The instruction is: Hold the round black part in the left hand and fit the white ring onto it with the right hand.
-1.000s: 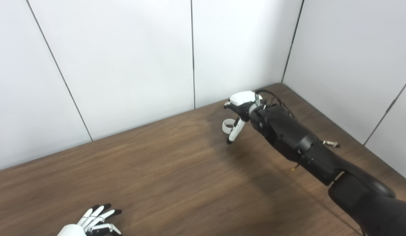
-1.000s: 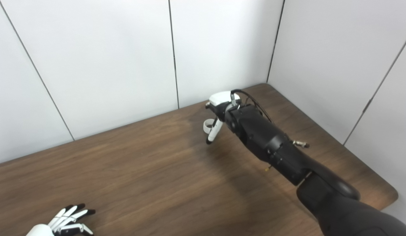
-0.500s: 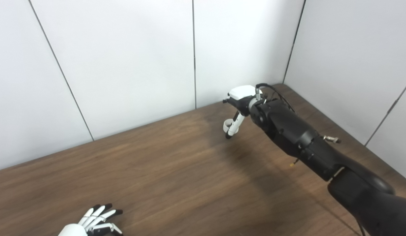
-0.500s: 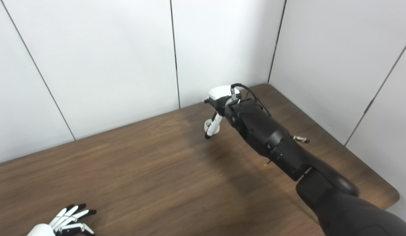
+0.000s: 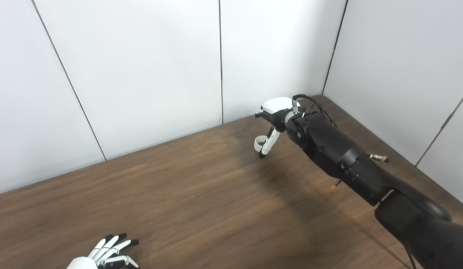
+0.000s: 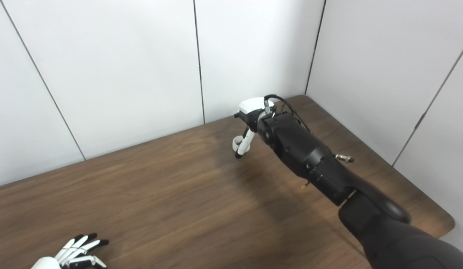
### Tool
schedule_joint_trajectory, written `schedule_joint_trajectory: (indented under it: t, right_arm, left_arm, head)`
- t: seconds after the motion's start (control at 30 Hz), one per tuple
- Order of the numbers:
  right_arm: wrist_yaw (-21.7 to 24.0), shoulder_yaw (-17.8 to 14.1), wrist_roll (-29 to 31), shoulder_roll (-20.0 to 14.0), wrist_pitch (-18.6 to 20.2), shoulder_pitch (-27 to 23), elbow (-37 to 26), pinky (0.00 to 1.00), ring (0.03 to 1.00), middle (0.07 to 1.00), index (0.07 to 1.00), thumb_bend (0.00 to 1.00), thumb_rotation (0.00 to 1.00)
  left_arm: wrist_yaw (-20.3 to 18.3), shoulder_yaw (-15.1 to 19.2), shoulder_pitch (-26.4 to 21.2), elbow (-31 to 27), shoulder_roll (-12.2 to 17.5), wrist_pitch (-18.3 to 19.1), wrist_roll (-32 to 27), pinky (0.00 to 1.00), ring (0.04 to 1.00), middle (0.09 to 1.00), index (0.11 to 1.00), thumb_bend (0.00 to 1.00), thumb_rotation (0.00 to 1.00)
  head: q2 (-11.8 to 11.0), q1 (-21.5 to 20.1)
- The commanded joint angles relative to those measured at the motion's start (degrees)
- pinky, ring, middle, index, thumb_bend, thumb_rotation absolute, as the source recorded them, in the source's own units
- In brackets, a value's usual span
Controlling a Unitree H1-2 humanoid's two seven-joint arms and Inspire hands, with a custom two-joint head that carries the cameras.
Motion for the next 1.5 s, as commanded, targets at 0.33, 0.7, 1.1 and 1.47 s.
schedule_joint_trajectory:
  t: [0.33, 0.7, 1.1, 1.47]
  right_arm:
    - [0.36, -1.57, 0.22, -2.09, 0.94, -1.28, -2.23, 1.0, 1.0, 1.0, 0.917, 1.0, 0.44]
    - [0.38, -1.21, -0.03, -2.18, 0.37, -0.53, -2.33, 1.0, 1.0, 1.0, 0.914, 1.0, 0.46]
    - [0.05, -1.18, -0.02, -1.91, 0.24, -0.39, -2.29, 1.0, 1.0, 1.0, 0.914, 0.99, 0.46]
    - [-0.25, -1.0, 0.06, -1.9, -0.15, -0.5, -2.04, 0.99, 1.0, 1.0, 0.912, 0.99, 0.46]
  left_arm:
    - [-2.35, -0.29, 0.75, -1.29, 1.35, 0.97, 0.34, 1.0, 0.966, 0.887, 0.481, 0.51, 0.05]
    - [-2.54, -0.25, 0.76, -1.59, 1.28, 1.29, -0.02, 1.0, 0.968, 0.886, 0.481, 0.51, 0.05]
    - [-2.7, -0.32, 0.85, -1.89, 1.36, 1.58, 0.28, 1.0, 0.966, 0.886, 0.481, 0.51, 0.05]
    - [-2.6, -0.34, 1.05, -1.85, 1.35, 1.54, 0.33, 1.0, 0.97, 0.89, 0.481, 0.51, 0.05]
  head:
    - [0.81, 0.05]
    - [1.12, 0.35]
    - [0.94, 0.89]
    - [0.76, 1.31]
